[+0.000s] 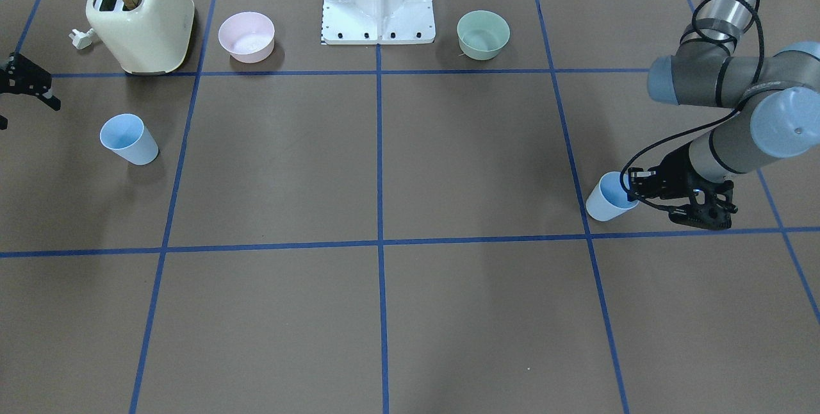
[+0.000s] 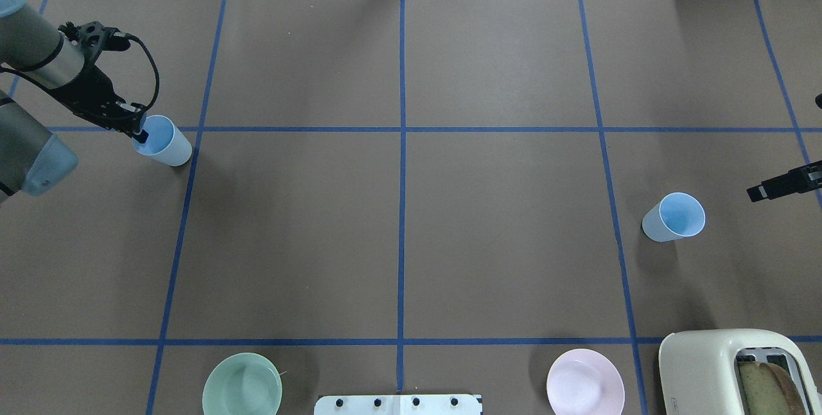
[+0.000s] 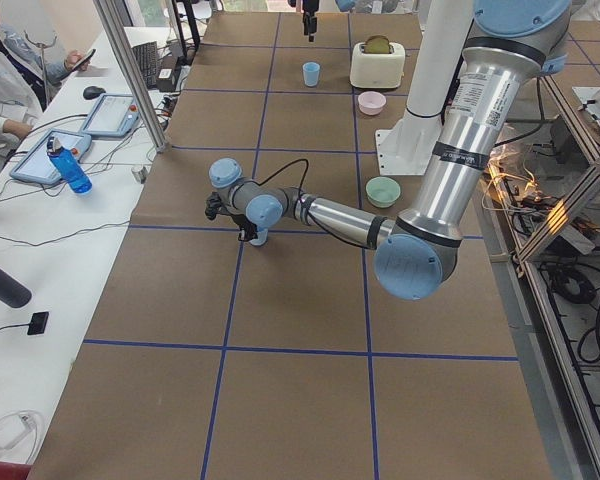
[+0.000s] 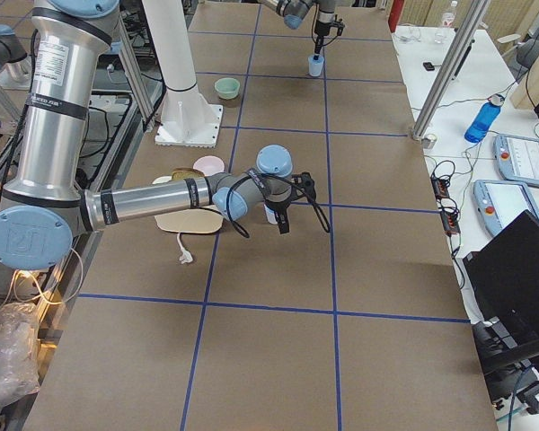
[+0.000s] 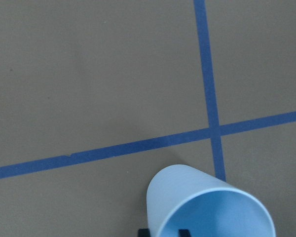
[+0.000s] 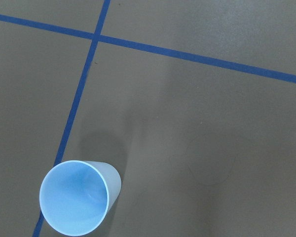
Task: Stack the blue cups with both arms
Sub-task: 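Grasp the light blue cup's rim with the left gripper while the right arm approaches, then carry the cup to center with the left gripper while the right grasps the other cup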
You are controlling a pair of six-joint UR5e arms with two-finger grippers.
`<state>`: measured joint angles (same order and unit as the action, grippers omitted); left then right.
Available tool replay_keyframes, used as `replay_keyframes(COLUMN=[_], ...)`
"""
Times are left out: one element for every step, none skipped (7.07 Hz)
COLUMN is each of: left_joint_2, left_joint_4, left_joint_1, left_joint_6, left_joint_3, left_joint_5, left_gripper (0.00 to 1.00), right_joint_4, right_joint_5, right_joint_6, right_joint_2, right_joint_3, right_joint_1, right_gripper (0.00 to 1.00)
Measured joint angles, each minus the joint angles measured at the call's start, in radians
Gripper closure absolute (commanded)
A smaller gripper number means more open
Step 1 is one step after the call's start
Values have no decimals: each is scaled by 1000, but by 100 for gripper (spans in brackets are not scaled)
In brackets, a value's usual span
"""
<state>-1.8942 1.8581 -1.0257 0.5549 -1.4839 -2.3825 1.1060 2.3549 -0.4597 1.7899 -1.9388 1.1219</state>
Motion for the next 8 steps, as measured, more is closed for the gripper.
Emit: replay_keyframes(left_joint_2=[0,-7,-33,-70,-107,-135,-158,-186], left_joint_4=[-5,-10,-23,-40,-53,-57,-58,-59], left_joint_1=[0,0,0,2,19,62,123,184], left_joint_6=[7,31,94,183,282,377,467,550], left_joint_3=[-22,-39,-59,-77,-93,-115,-142,-161], left_joint_5=[-2,-2,-3,-2,0,18,61,104], left_gripper=[100,100,100,100,100,100,100,100], right_joint_4=[0,0,0,0,0,1,3,5], right_joint_5=[0,-1,-5,-18,-36,-44,-48,-50], right_joint_6=[0,0,-1,-4,-13,-25,-45,-68], right_joint_2=[-1,-1,1,4,2,-8,-30,-59], right_joint_3=[-1,-1,-1,0,3,7,16,31], right_joint_1=[-10,-21,-37,-56,-76,-87,-91,-92], right_gripper=[0,0,0,0,0,0,0,2])
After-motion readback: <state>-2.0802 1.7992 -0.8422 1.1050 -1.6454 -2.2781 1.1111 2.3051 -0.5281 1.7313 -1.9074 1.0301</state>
